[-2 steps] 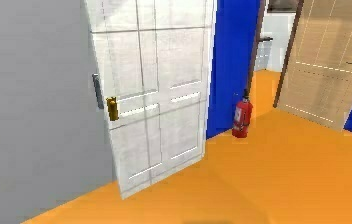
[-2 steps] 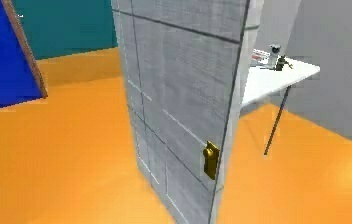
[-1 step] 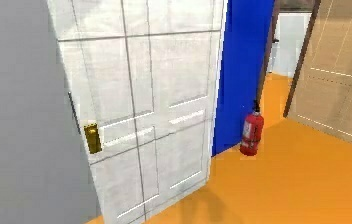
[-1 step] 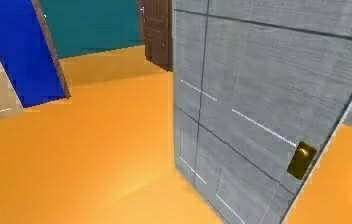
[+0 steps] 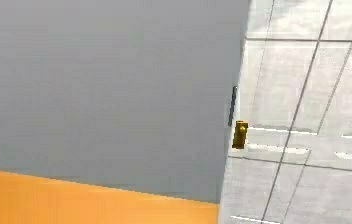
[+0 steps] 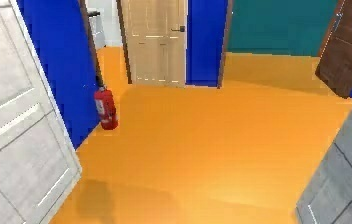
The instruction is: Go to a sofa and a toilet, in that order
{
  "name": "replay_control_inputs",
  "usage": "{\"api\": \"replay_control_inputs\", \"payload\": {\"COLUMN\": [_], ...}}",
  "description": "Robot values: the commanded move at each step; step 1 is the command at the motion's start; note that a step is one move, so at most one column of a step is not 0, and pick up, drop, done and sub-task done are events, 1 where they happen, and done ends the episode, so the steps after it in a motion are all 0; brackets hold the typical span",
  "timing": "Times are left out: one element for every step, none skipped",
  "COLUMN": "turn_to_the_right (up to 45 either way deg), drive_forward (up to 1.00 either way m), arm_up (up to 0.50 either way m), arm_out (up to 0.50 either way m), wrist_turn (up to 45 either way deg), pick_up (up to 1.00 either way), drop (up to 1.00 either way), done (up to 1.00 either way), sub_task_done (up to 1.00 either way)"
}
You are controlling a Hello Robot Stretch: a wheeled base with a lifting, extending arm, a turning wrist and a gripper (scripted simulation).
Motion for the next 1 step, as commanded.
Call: {"api": "replay_control_inputs", "payload": {"turn_to_the_right": [-36.0], "drive_forward": [0.0], "arm_up": [0.0], "arm_out": [0.0], "wrist_turn": [0.0], "pick_up": [0.0], "drop": [0.0], "done": [0.0], "sub_task_done": [0.0]}}
